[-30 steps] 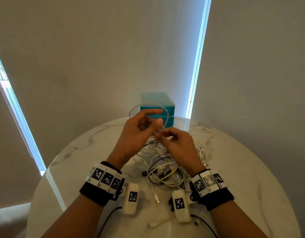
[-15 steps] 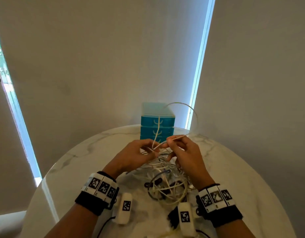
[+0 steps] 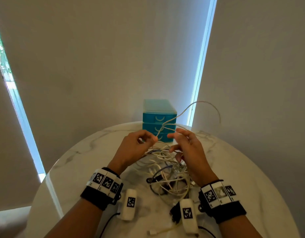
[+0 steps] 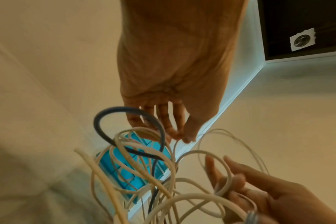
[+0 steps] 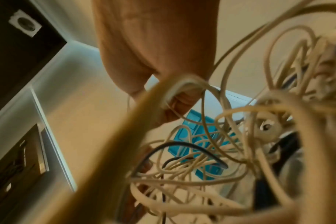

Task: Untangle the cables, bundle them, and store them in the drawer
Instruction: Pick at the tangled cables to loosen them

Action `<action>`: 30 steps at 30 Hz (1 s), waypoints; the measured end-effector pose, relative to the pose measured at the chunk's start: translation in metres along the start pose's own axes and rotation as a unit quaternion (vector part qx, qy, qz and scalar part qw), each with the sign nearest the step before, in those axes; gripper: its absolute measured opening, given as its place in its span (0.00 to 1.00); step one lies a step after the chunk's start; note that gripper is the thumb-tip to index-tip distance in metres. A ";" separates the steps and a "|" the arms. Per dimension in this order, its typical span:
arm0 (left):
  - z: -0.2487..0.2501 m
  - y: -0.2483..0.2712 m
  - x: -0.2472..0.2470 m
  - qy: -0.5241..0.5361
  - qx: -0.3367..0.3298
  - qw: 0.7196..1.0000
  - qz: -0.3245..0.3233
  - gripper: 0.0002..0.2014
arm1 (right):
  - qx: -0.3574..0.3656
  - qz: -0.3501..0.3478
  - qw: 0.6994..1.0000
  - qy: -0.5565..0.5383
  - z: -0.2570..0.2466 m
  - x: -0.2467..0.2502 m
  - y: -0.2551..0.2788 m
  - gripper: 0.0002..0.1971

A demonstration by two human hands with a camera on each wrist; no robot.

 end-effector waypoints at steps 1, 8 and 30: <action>0.001 0.000 0.004 0.066 0.012 0.997 0.026 0.08 | -0.017 -0.021 0.998 0.056 0.006 -0.004 0.001 0.10; 0.000 -0.002 0.020 0.253 0.063 0.962 0.086 0.16 | 0.036 -0.041 0.986 0.159 0.003 -0.020 0.006 0.07; 0.045 0.003 0.009 0.475 0.055 0.877 -0.044 0.12 | -0.014 -0.059 0.993 0.098 -0.007 -0.014 0.009 0.07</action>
Point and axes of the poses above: each hand's wrist, its own y-axis away from the middle knuckle, its own x-axis out of the back of the hand, z = x × y, the point moved 8 cm from there along -y, towards the middle knuckle, and after that the axes turned 5 degrees about y, right-handed, at the moved point
